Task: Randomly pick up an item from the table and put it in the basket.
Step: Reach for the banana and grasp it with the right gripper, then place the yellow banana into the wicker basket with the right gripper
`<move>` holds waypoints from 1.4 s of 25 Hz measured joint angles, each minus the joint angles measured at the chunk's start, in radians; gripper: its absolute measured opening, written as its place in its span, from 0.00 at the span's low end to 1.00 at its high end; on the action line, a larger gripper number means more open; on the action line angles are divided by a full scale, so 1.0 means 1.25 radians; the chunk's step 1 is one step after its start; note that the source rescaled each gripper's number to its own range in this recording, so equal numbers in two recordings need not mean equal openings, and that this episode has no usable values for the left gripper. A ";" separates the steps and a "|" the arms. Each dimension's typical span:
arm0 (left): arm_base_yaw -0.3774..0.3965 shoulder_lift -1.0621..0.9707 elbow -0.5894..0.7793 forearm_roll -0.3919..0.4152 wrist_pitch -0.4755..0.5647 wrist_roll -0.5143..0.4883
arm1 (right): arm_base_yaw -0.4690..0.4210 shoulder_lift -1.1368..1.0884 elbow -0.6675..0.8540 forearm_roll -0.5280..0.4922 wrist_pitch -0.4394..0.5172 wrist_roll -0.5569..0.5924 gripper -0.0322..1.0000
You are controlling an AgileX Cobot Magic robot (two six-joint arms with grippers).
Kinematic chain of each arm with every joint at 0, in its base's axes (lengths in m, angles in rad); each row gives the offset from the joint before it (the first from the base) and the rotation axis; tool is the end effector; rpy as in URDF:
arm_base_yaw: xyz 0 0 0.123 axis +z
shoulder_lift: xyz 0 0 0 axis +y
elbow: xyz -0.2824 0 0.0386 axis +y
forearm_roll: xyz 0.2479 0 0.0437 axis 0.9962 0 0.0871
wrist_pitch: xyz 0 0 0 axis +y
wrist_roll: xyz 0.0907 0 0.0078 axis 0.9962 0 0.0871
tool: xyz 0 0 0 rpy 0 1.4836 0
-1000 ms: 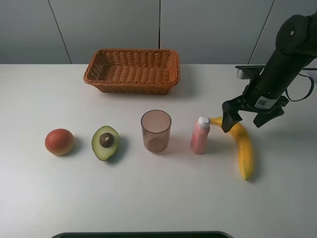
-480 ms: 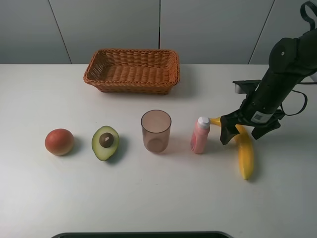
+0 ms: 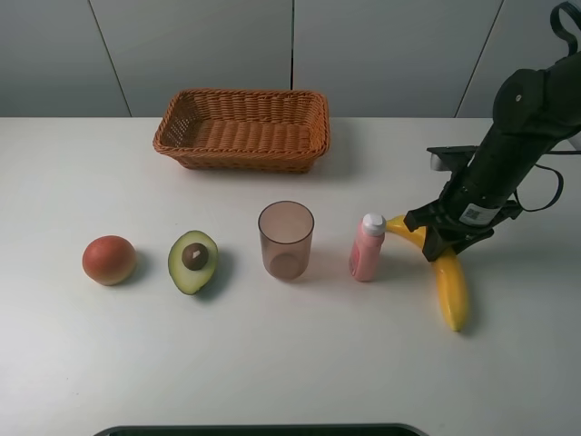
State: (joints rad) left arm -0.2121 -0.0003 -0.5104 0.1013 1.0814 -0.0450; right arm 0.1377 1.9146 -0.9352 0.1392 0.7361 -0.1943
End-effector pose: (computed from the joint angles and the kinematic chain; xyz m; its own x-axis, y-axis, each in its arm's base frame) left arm -0.0053 0.0095 0.2787 -0.4523 0.1002 -0.8862 0.1336 0.9901 0.0438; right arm 0.2971 0.0497 0.1039 -0.9731 -0.2260 0.0440 -0.2210 0.9704 0.0974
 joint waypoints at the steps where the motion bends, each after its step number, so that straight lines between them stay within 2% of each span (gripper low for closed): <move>1: 0.000 0.000 0.000 0.000 0.000 0.000 | 0.000 0.000 0.000 0.000 -0.002 0.000 0.07; 9: 0.000 0.000 0.000 0.000 0.000 0.000 | 0.000 -0.004 0.000 -0.002 0.000 0.000 0.07; 12: 0.000 0.000 0.000 0.000 0.000 0.000 | 0.000 -0.040 -0.025 -0.023 0.050 0.000 0.07; 15: 0.000 0.000 0.000 0.000 0.000 0.000 | 0.000 -0.109 -0.120 -0.043 0.126 0.002 0.07; 18: 0.000 0.000 0.000 0.000 0.000 0.000 | 0.002 -0.166 -0.242 -0.054 0.160 -0.028 0.07; 23: 0.000 0.000 0.000 0.000 0.000 0.000 | 0.058 -0.174 -0.446 -0.118 0.147 -0.198 0.07; 26: 0.000 0.000 0.000 0.000 0.000 0.000 | 0.118 -0.142 -0.534 -0.172 0.122 -0.307 0.07; 29: 0.000 0.000 0.000 0.000 0.000 0.000 | 0.181 -0.091 -0.592 -0.254 0.056 -0.382 0.07; 32: 0.000 0.000 0.000 0.000 0.000 0.000 | 0.237 -0.027 -0.628 -0.306 -0.053 -0.411 0.07; 35: 0.000 0.000 0.000 0.000 0.000 0.000 | 0.279 0.046 -0.654 -0.313 -0.183 -0.419 0.07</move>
State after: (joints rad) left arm -0.2121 -0.0003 -0.5104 0.1013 1.0814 -0.0450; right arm 0.4858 1.9721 -1.7533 -0.2516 0.5076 -0.7186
